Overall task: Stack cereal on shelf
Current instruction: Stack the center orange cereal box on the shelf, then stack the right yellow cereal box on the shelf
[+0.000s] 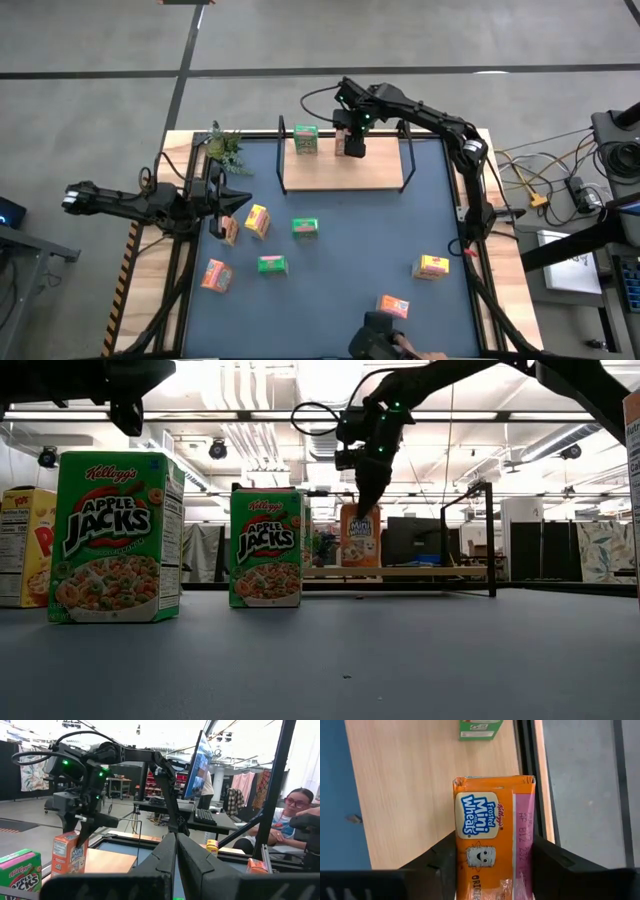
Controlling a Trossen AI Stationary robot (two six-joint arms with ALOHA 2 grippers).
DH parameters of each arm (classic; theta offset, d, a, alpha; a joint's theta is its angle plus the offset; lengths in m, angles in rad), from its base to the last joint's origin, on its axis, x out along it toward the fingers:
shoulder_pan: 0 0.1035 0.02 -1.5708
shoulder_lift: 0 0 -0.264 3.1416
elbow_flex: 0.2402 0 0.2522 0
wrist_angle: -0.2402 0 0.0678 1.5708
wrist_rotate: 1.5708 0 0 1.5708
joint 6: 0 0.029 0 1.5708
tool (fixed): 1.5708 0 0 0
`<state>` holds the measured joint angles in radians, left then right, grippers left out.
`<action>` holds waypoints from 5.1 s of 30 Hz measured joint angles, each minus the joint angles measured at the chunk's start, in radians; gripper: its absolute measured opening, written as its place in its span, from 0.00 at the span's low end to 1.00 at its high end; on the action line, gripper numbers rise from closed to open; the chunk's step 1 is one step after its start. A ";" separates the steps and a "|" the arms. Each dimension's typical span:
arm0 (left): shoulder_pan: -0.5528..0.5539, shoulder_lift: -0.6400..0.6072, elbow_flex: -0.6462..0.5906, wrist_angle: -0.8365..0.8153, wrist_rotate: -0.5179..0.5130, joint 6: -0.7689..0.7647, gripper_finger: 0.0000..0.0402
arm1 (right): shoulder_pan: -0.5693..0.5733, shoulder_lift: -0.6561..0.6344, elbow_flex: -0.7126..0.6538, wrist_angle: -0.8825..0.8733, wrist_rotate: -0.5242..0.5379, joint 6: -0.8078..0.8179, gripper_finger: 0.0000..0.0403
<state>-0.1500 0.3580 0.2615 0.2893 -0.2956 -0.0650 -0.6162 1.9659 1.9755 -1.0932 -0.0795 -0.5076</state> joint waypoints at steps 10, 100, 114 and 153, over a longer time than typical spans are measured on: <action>0.000 0.000 0.000 0.000 0.000 0.000 0.00 | 0.000 0.000 0.038 -0.002 0.001 0.002 0.55; 0.000 0.000 -0.002 -0.013 0.079 -0.026 0.00 | 0.157 -0.221 -0.600 0.690 0.315 0.219 0.02; 0.000 0.000 -0.002 -0.021 0.079 -0.026 0.00 | 0.417 -0.438 -0.599 0.590 0.070 0.386 0.02; 0.000 0.007 -0.002 -0.020 -0.038 -0.071 0.00 | 1.293 -0.902 -0.925 -0.083 0.134 1.433 0.36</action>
<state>-0.1497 0.3653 0.2596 0.2691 -0.3341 -0.1359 0.6773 1.0638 1.0507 -1.1761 0.0544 0.9252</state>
